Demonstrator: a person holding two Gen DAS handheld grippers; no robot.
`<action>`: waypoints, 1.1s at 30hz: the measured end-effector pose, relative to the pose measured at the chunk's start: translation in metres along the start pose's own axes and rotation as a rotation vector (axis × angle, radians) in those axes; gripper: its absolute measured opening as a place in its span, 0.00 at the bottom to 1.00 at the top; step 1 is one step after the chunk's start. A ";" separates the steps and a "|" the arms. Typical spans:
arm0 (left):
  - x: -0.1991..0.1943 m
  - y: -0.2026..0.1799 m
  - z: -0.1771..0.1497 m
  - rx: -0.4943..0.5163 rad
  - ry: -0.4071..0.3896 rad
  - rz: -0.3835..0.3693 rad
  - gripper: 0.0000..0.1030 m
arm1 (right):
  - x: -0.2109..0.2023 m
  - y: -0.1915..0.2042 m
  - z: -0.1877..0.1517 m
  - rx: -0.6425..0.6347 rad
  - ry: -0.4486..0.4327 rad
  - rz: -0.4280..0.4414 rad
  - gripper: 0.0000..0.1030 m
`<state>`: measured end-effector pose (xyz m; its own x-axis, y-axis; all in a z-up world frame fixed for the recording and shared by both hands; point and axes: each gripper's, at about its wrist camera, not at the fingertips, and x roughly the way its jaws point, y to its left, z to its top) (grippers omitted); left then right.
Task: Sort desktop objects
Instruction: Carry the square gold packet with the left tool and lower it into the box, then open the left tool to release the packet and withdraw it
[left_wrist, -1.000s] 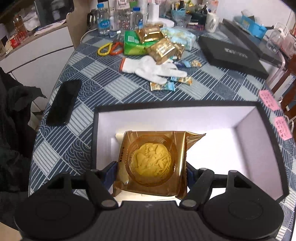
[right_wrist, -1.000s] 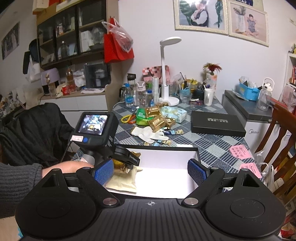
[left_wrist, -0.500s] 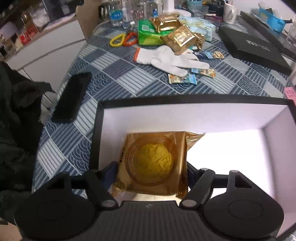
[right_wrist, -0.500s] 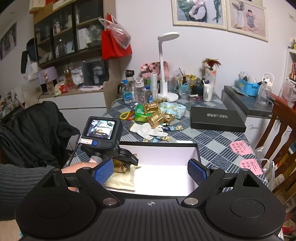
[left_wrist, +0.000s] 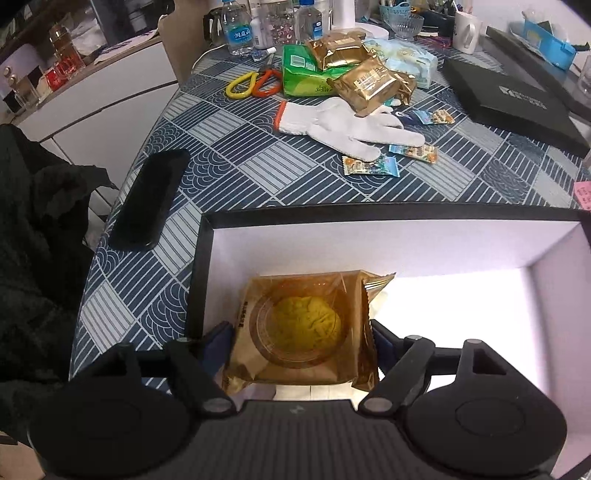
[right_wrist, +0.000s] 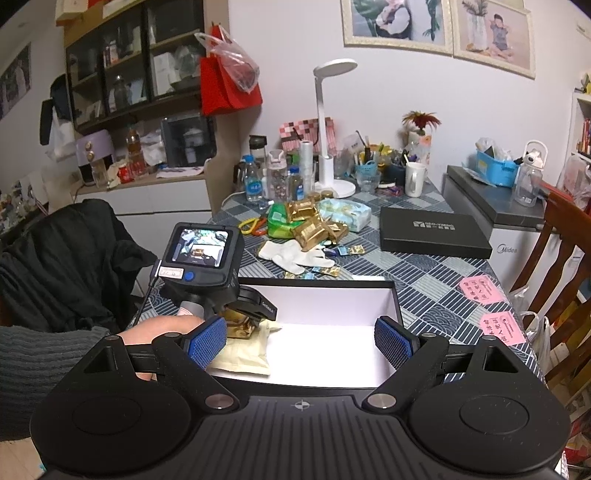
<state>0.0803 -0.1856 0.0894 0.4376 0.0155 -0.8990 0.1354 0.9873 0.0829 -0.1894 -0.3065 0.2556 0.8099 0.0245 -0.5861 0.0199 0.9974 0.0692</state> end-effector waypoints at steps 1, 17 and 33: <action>-0.002 0.001 0.000 -0.004 -0.001 -0.006 0.91 | 0.000 0.000 0.000 -0.001 0.000 0.001 0.85; -0.075 0.023 0.005 -0.022 -0.166 -0.062 0.93 | 0.000 0.003 -0.001 -0.022 0.005 0.013 0.85; -0.136 0.049 -0.037 0.001 -0.277 -0.047 0.95 | 0.023 0.009 0.011 -0.077 0.040 0.043 0.85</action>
<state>-0.0052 -0.1330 0.1994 0.6568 -0.0744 -0.7504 0.1620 0.9858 0.0441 -0.1638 -0.2980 0.2514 0.7847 0.0686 -0.6160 -0.0606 0.9976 0.0338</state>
